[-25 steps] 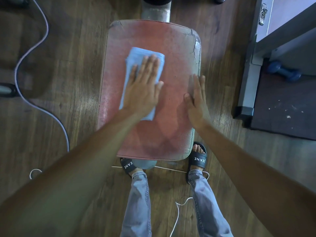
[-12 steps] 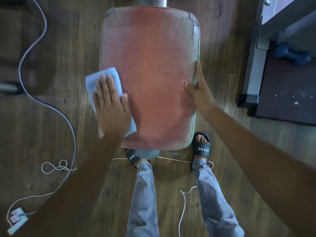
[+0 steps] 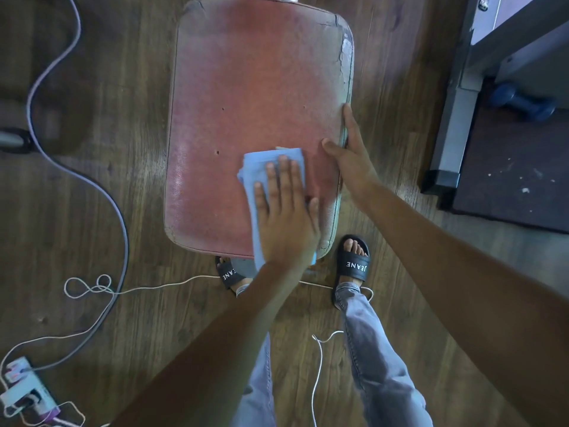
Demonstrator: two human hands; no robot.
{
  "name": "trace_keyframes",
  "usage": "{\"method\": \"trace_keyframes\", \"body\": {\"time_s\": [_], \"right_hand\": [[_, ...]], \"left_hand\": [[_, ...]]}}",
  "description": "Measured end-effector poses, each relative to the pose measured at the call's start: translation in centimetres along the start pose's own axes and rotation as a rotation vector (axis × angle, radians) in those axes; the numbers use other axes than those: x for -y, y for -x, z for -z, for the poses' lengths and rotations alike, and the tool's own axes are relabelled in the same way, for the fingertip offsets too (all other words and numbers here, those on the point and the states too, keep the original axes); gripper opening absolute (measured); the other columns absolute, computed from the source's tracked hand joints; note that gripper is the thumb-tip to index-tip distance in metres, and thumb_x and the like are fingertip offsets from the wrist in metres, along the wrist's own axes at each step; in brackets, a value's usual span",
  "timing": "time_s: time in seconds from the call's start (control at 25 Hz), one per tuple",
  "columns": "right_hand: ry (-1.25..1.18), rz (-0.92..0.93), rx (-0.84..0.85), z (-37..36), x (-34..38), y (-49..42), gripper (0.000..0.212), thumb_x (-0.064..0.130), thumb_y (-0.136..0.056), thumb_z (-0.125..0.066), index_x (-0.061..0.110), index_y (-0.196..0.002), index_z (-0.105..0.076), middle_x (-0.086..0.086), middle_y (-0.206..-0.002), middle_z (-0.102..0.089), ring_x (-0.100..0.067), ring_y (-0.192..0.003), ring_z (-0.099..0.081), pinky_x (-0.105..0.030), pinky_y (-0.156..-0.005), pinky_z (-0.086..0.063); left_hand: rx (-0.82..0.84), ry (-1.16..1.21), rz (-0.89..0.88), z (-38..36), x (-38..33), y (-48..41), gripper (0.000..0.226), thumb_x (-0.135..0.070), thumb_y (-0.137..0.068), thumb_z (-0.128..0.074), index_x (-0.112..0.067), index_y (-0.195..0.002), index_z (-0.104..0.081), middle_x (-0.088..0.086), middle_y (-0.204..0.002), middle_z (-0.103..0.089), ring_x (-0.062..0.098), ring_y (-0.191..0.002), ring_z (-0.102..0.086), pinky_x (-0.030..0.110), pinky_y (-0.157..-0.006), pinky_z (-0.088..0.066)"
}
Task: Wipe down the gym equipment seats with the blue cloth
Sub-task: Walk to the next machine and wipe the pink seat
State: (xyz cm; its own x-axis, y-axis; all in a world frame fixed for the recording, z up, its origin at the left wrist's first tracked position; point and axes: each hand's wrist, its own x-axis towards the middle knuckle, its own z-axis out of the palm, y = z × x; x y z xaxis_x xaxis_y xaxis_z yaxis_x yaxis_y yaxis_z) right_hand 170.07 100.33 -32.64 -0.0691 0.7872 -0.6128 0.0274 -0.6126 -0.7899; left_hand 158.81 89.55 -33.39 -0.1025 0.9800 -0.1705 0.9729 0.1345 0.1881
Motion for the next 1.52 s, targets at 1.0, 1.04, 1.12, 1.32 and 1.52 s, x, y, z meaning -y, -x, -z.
{"method": "trace_keyframes", "body": {"time_s": [1.0, 1.04, 1.12, 1.32, 1.52], "right_hand": [[1.392, 0.372, -0.400, -8.3, -1.6, 1.6, 0.059, 0.060, -0.098, -0.023, 0.039, -0.152, -0.011, 0.006, -0.162, -0.007, -0.036, -0.147, -0.012, -0.052, -0.114, -0.022], [1.435, 0.394, -0.364, -7.9, -2.5, 3.2, 0.058, 0.060, -0.098, -0.025, 0.041, -0.151, -0.011, 0.008, -0.162, -0.008, -0.036, -0.146, -0.015, -0.053, -0.111, -0.023], [1.464, 0.420, -0.377, -7.2, -3.9, 4.7, 0.057, 0.058, -0.098, -0.033, 0.043, -0.150, -0.016, 0.010, -0.161, -0.014, -0.036, -0.140, -0.026, -0.055, -0.103, -0.029], [1.499, 0.596, -0.445, -6.8, -4.7, 3.5, 0.062, 0.017, -0.093, -0.050, 0.030, -0.150, -0.028, 0.001, -0.157, -0.029, -0.039, -0.118, -0.042, -0.050, -0.086, -0.041], [1.517, 0.644, -0.409, -6.4, -4.3, 3.2, 0.058, 0.007, -0.094, -0.033, 0.026, -0.149, -0.032, 0.000, -0.156, -0.030, -0.038, -0.111, -0.044, -0.049, -0.083, -0.043]], "left_hand": [[-0.027, 0.005, 0.059, 2.4, 15.3, -3.5, 0.056, -0.038, -0.104, -0.021, -0.016, -0.154, -0.013, 0.002, -0.162, -0.010, 0.019, -0.150, -0.003, 0.044, -0.122, -0.010], [-0.029, 0.000, 0.065, 2.4, 15.2, -3.5, 0.056, -0.038, -0.103, -0.022, -0.016, -0.154, -0.014, 0.002, -0.162, -0.011, 0.019, -0.150, -0.005, 0.044, -0.121, -0.011], [-0.023, -0.002, 0.064, 2.4, 15.4, -3.5, 0.056, -0.038, -0.103, -0.023, -0.016, -0.154, -0.015, 0.002, -0.162, -0.012, 0.019, -0.150, -0.006, 0.045, -0.121, -0.012], [-0.039, 0.000, 0.059, 2.2, 15.2, -3.5, 0.056, -0.038, -0.103, -0.023, -0.015, -0.154, -0.015, 0.002, -0.162, -0.012, 0.020, -0.150, -0.005, 0.046, -0.121, -0.013], [-0.005, 0.004, 0.059, 2.6, 15.1, -3.6, 0.056, -0.037, -0.103, -0.023, -0.015, -0.154, -0.017, 0.003, -0.162, -0.013, 0.020, -0.150, -0.006, 0.046, -0.121, -0.012]]}}
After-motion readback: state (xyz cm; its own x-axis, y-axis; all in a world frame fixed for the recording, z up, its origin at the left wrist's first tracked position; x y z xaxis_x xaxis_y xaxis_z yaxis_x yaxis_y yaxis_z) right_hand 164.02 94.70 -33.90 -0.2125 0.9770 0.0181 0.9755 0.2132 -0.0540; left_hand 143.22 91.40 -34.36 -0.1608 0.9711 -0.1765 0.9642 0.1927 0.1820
